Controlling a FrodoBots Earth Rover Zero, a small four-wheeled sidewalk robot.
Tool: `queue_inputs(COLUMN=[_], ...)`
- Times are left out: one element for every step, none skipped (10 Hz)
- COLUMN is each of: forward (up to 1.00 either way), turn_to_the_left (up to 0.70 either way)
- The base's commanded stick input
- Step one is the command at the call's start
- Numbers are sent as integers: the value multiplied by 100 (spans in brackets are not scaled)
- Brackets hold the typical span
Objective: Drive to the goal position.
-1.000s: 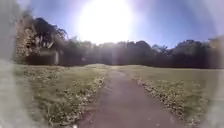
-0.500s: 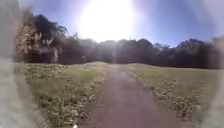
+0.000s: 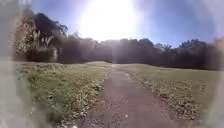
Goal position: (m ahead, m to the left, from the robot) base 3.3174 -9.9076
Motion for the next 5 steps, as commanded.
queue_inputs(forward=[100, 100, 100, 100, 100], turn_to_the_left=[0, 3, 2, 1, 0])
